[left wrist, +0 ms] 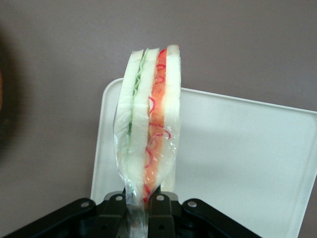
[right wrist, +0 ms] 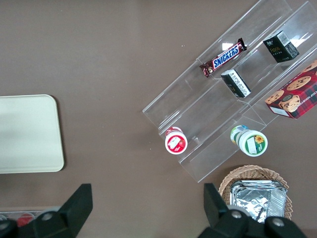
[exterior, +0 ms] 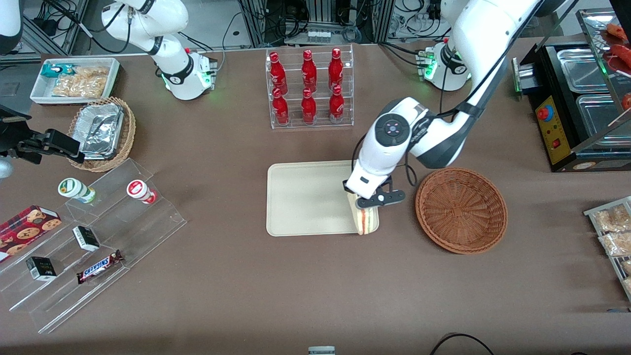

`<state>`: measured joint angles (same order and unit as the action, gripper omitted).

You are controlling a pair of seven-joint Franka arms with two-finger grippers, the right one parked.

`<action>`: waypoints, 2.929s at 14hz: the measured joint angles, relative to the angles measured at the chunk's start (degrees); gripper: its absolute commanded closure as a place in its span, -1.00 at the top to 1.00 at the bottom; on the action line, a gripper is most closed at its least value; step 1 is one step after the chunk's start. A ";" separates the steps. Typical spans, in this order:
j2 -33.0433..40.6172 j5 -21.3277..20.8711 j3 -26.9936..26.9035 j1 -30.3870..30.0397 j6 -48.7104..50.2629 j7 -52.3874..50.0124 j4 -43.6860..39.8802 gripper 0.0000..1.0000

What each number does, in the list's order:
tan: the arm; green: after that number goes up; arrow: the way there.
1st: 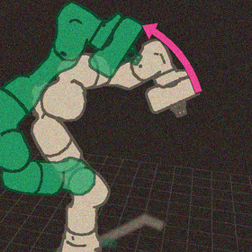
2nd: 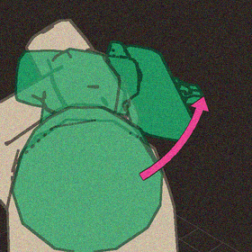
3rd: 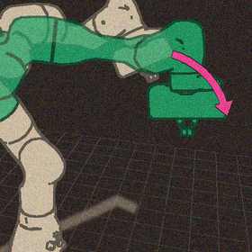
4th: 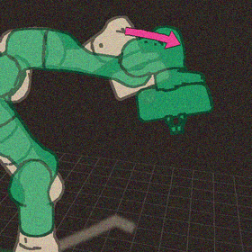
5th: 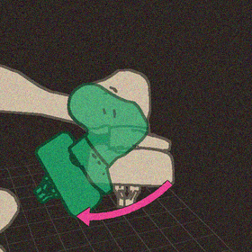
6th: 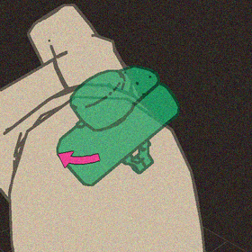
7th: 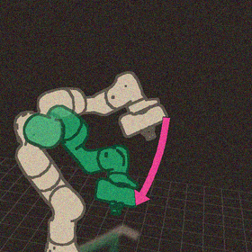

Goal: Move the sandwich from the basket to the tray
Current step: 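Carry the held sandwich with the left gripper over the cream tray, then lower the sandwich onto the tray with the left gripper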

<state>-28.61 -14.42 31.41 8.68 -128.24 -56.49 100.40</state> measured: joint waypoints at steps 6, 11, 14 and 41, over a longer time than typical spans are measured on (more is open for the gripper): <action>-4.82 -1.58 -0.48 4.84 0.02 -2.84 -4.36 -0.87; -8.61 -3.59 -0.63 8.11 0.05 -3.48 -6.76 -0.86; -10.48 -6.87 -0.67 9.57 0.04 -6.68 -7.48 -0.84; -15.03 -11.26 -0.68 11.03 -0.05 -9.77 -10.87 0.99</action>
<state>-43.64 -25.68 30.73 19.71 -128.29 -66.26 89.53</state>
